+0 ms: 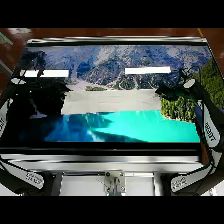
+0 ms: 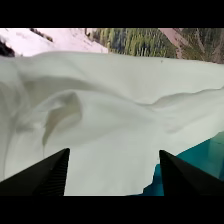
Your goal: Fold the shirts.
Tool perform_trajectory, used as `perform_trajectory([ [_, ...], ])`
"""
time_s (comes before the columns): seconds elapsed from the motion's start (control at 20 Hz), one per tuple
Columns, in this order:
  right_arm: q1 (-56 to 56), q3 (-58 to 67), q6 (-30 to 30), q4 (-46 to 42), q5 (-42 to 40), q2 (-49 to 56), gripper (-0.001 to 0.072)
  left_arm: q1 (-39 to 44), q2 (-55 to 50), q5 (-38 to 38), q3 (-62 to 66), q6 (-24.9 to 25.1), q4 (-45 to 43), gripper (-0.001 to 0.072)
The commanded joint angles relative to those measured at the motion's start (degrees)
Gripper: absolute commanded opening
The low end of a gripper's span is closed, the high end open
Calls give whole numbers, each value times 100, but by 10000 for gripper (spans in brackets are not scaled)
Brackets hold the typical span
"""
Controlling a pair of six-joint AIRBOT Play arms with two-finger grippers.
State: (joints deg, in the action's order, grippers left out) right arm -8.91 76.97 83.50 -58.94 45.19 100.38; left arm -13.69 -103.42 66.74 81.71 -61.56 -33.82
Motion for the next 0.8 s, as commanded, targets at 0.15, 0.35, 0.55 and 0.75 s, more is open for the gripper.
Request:
perform_trajectory([
  [0.15, -120, 11, 74, 568, 638, 321, 680, -186, -24, 946, 306, -116, 81, 638],
  [0.35, -37, 11, 4, 1386, 697, 549, 643, -151, -26, 1003, 306, -111, 426, 638],
  [0.55, -31, 13, 0, 1506, 678, 551, 72, -94, -26, 1010, 306, -114, 754, 477],
  [0.75, -59, 13, -398, 1891, 1038, -146, 69, 350, -28, 1008, 306, -109, 1029, 41],
])
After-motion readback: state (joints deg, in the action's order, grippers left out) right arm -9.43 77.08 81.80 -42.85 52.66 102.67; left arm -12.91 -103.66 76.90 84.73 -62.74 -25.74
